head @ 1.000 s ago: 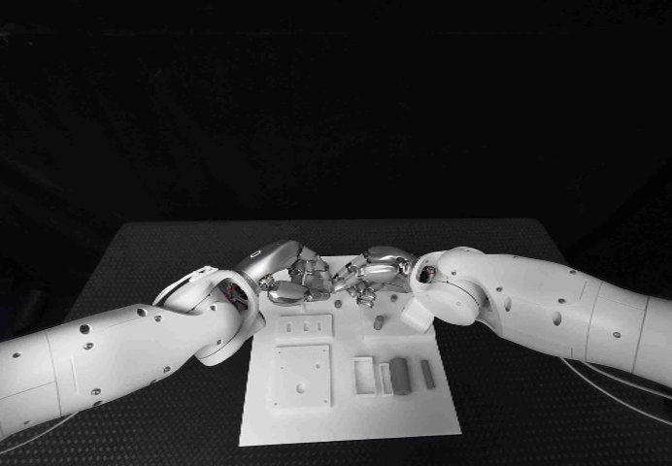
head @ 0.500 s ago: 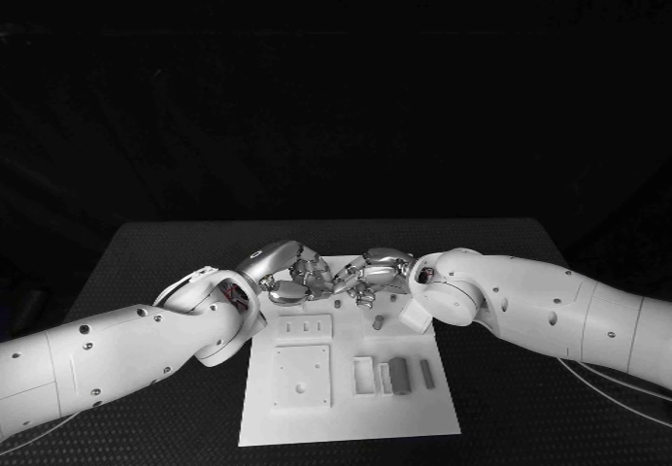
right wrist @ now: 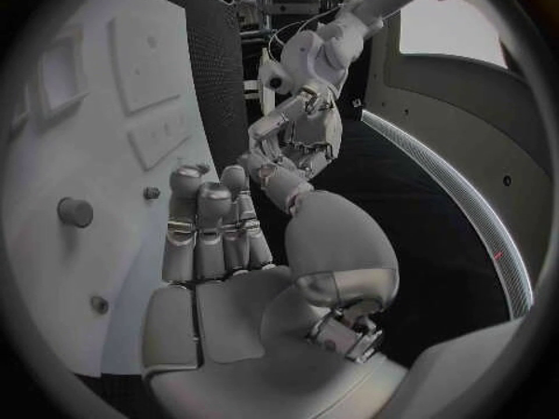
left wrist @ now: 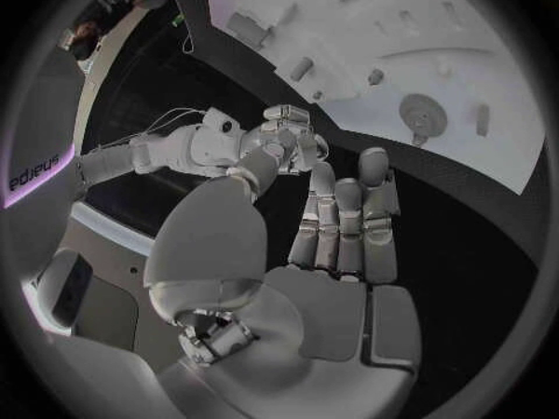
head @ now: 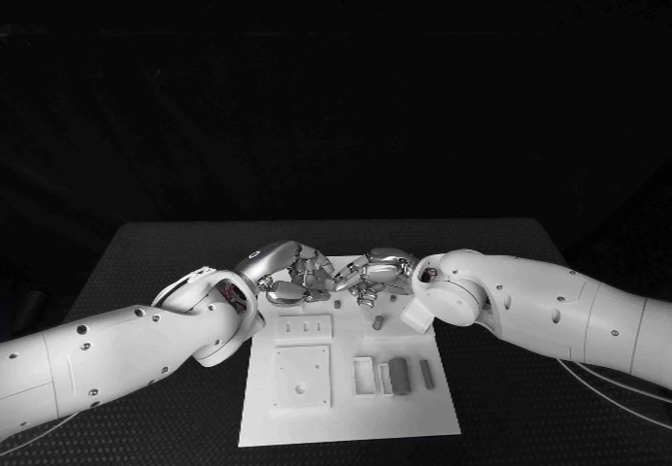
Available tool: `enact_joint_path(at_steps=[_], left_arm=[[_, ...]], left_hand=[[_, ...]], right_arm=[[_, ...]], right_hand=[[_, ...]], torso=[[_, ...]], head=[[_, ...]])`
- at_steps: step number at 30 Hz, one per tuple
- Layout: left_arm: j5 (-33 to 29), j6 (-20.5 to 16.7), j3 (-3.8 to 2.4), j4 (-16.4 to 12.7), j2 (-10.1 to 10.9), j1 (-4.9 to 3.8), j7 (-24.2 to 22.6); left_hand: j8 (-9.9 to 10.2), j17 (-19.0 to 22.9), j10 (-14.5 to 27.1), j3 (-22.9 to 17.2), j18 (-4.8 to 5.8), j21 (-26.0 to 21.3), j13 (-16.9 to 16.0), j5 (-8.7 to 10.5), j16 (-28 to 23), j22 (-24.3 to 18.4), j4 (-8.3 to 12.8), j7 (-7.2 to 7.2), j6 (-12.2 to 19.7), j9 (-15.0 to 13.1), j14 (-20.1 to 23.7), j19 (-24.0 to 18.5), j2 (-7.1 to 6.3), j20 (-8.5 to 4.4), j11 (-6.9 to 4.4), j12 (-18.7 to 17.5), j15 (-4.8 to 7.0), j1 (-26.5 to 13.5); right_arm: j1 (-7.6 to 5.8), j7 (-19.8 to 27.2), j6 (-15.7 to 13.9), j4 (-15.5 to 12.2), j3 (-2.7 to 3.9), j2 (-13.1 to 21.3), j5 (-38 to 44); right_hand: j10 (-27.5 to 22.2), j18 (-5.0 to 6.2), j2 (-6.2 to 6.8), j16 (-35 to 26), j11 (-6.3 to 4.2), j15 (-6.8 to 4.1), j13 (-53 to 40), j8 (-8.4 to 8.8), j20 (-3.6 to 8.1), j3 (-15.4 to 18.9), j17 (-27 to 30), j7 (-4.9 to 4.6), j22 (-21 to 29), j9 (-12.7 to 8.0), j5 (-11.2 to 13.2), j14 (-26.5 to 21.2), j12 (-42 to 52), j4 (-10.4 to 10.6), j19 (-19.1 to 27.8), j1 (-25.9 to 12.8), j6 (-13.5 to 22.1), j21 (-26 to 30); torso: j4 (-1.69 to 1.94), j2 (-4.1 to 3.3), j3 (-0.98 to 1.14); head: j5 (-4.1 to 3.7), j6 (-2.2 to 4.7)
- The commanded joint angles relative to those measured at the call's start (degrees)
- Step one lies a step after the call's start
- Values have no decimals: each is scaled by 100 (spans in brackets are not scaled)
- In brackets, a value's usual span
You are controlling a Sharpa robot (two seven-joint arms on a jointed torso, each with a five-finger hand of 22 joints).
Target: Assemble the parts on the task board
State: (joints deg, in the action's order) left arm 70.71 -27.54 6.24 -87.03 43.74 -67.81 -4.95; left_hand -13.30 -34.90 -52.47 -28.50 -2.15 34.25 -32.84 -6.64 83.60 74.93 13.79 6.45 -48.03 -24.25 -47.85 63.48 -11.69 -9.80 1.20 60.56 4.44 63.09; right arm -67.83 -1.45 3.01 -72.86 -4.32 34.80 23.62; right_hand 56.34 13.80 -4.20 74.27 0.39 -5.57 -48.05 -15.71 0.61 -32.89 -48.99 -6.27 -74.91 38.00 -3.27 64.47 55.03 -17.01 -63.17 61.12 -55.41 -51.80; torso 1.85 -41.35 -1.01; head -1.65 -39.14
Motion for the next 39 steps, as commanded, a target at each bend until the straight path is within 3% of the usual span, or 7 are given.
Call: enact_joint_path(at_steps=[1,4,9,15,22,30,39], left_arm=[[-37,-79,-4,-16,-2,-10,-131],[-36,-85,-4,-4,3,-10,-141],[28,-85,-3,11,-6,-10,-244],[-31,23,-3,12,-7,-10,-784],[-201,-27,-3,-7,-5,-9,-1340],[-297,-176,-3,-39,-13,-8,-1525],[-230,-71,-2,-45,-18,-8,-1486]], left_hand=[[51,11,42,28,-137,-45,10,-28,-31,55,-26,40,176,19,47,-40,-82,-8,-20,-26,-2,-1],[128,18,53,-6,-127,-77,18,-24,-36,58,-79,-15,403,41,61,-40,-144,-13,-46,-34,4,37],[100,20,55,-35,-125,-88,20,4,-34,66,-67,-30,411,20,64,-37,-140,-20,-55,-34,11,120],[-179,69,187,-36,-78,-208,75,33,-122,66,93,54,16,-103,185,-170,74,20,21,-126,-46,308],[-304,88,217,-52,-78,-253,113,29,-139,78,220,62,-194,-139,220,-195,222,49,43,-162,-78,462],[-331,87,207,-50,-82,-254,121,43,-132,87,237,61,-246,-144,220,-187,238,53,45,-162,-83,499],[-343,84,185,-12,-89,-248,131,89,-118,98,238,88,-275,-139,208,-167,204,55,46,-160,-83,498]], right_arm=[[6,93,252,8,1,11,-117],[6,94,369,25,1,18,-117],[6,127,841,135,2,32,-238],[7,265,1699,387,4,35,-352],[7,336,2297,616,12,14,-555],[7,368,2612,731,22,0,-608],[7,480,2859,786,35,-4,-705]], right_hand=[[58,120,10,21,-3,-7,-9,-38,16,6,-6,-27,-130,77,15,23,22,20,-13,45,-76,-31],[62,120,12,25,-5,-9,-10,-42,18,9,-8,-25,-130,85,15,26,26,19,-14,46,-76,-37],[64,120,15,26,-6,-10,-11,-44,19,11,-9,-24,-130,91,15,27,27,19,-14,46,-77,-40],[65,120,15,28,-7,-12,-11,-46,21,11,-10,-23,-130,96,15,29,28,18,-14,48,-75,-43],[66,120,14,31,-9,-14,-11,-47,23,12,-11,-21,-130,103,15,29,29,17,-15,52,-74,-48],[67,120,11,33,-10,-15,-11,-49,24,13,-12,-21,-130,108,15,29,30,18,-14,52,-73,-50],[67,120,11,34,-10,-16,-10,-50,24,15,-14,-21,-130,114,15,29,29,18,-12,53,-71,-54]], torso=[[1,-1,-1],[1,0,-3],[2,1,-5],[4,-1,-8],[5,0,-10],[2,-1,-7],[2,0,-2]], head=[[-8,-1],[-8,-4],[-20,5],[-52,19],[-78,23],[-108,32],[-118,28]])
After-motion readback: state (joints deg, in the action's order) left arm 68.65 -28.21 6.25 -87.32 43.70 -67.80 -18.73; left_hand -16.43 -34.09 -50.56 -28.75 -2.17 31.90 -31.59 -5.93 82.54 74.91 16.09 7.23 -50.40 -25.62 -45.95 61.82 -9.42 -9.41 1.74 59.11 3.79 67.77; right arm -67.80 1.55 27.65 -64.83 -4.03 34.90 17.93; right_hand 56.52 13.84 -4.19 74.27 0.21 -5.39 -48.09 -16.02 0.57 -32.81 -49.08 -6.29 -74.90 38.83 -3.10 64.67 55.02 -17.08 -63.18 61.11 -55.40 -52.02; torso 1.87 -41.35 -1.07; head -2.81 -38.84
